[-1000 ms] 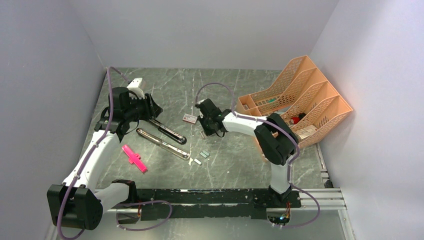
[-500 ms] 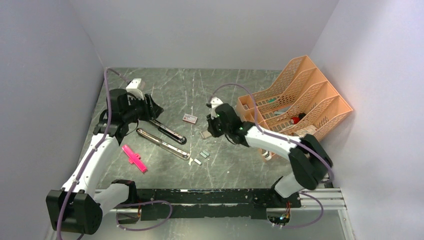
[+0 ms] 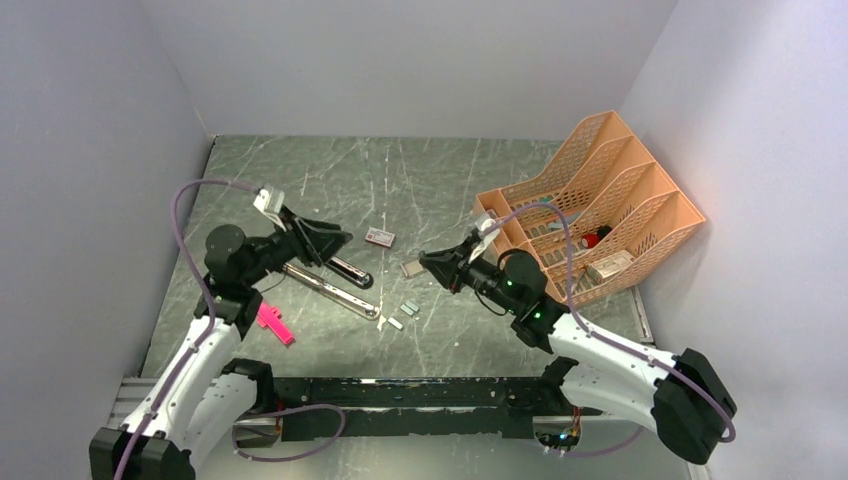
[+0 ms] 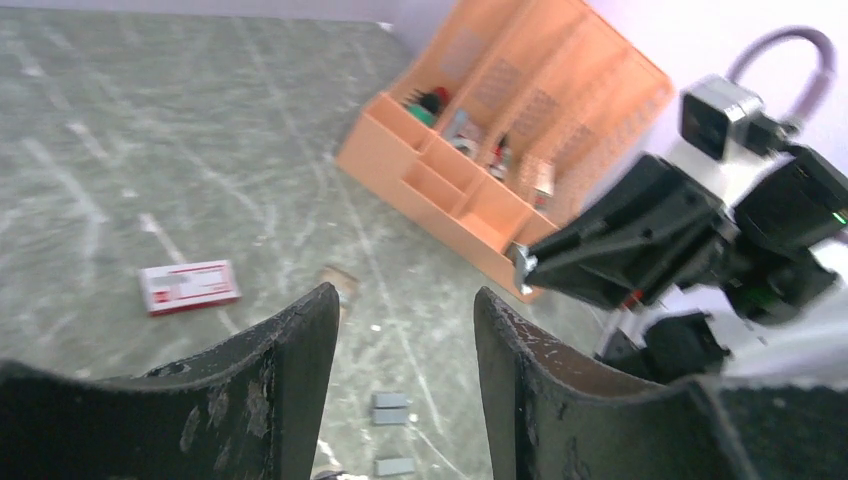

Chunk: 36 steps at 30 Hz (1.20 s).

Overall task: Load the staples into the stapler
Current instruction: Pick up the staple from the staple box.

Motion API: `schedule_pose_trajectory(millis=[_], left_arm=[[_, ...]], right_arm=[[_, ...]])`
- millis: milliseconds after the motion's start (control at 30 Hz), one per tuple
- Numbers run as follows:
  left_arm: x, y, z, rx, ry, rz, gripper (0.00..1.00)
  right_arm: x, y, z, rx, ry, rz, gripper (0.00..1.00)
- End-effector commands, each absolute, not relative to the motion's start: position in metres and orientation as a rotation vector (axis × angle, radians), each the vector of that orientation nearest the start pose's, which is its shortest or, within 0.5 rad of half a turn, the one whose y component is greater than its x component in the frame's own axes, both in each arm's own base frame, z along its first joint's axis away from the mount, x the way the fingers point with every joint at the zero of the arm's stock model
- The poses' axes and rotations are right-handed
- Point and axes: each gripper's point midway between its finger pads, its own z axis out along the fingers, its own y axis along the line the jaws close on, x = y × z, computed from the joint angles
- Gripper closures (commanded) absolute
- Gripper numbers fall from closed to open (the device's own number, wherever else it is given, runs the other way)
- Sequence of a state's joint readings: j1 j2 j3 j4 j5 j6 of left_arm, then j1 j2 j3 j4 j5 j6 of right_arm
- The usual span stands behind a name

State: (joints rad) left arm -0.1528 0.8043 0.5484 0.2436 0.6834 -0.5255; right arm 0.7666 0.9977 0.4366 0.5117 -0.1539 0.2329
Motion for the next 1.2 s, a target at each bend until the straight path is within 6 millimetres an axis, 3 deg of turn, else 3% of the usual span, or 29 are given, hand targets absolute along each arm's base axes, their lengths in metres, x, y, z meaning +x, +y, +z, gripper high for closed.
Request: schedule_pose_trajectory(millis=[0,200,367,600,733,1167], left_arm=[[0.223,-0.202,0.296,0.408,1.424,-1.215,0.43],[0.160,-0.232,0.301,0.737,1.069,-1.211,0.44],[0.134,-0.240,0.309,0.864,0.877,-1.219,0.46],[0.122,-0.266,0.322,1.001,0.724,-1.193,0.48],[0.125,-0.277,0.327,0.987,0.703,-1.176,0.48],[0.123,-0.300,0.326,0.962,0.715,-1.250,0.50]], right_arm=[[0.212,0.277,0.263,-0.539,1.326,1.039,0.90],[0.190,0.272,0.301,-0.558,1.144,1.106,0.90],[0.165,0.270,0.321,-0.611,1.001,1.182,0.90],[0.140,0.280,0.340,-0.717,0.893,1.302,0.91],[0.132,0.283,0.347,-0.756,0.853,1.338,0.91],[0.123,0.288,0.345,-0.843,0.814,1.344,0.91]])
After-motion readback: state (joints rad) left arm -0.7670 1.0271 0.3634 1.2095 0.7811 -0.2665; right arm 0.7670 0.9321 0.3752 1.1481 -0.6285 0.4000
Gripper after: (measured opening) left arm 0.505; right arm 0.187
